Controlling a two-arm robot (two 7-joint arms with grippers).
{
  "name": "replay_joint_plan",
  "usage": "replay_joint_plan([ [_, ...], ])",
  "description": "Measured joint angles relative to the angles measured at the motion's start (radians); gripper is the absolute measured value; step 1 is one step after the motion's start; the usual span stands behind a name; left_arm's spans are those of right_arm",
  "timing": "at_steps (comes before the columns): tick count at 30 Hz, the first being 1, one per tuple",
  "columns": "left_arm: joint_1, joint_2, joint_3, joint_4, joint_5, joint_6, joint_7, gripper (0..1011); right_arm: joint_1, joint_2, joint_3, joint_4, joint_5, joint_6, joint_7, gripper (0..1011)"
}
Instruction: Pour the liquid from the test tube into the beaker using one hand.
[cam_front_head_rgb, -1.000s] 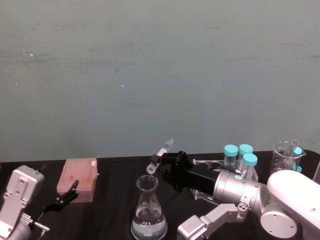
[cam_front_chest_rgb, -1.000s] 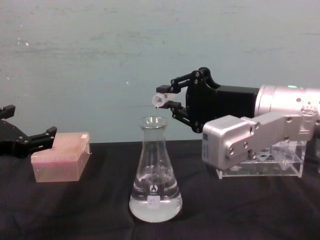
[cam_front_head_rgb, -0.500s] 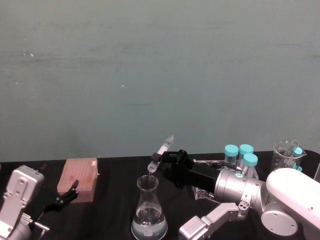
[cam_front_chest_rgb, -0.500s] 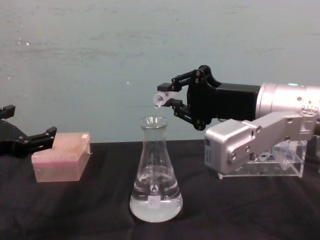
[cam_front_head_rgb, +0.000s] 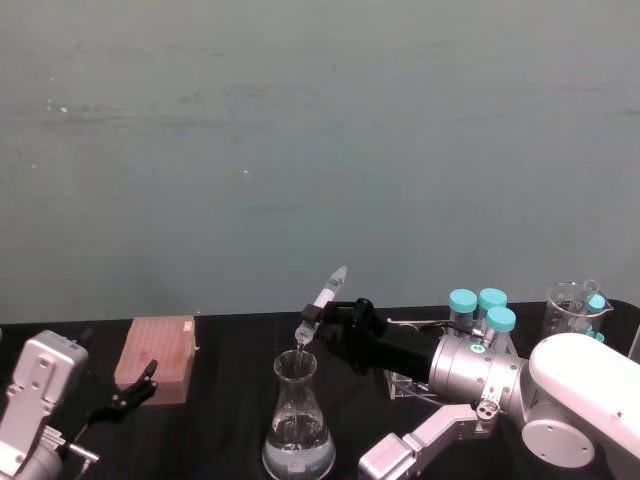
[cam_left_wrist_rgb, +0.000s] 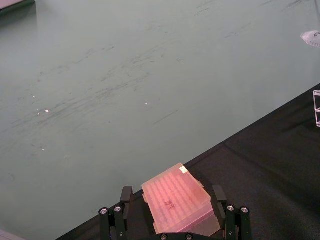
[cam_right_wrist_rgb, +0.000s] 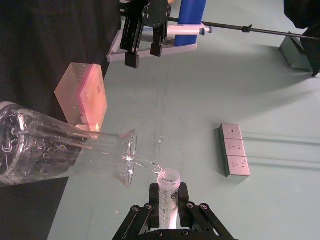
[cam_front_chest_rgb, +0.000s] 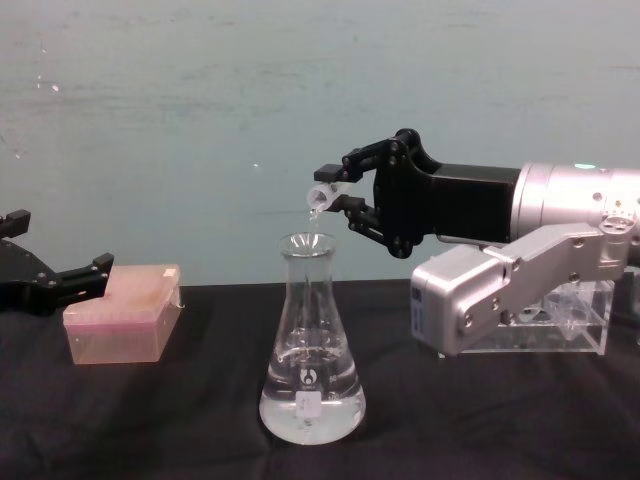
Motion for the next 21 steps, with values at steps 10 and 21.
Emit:
replay_joint_plan([
  [10,0.000,0.000,0.000,0.000,0.000,0.000,0.000,1000,0.010,0.003,-0.013,0.003,-0.009,0.007,-0.012,211],
  [21,0.000,0.000,0.000,0.000,0.000,0.000,0.000,1000,0.015,0.010,-0.027,-0.003,-0.022,0.013,-0.022,211],
])
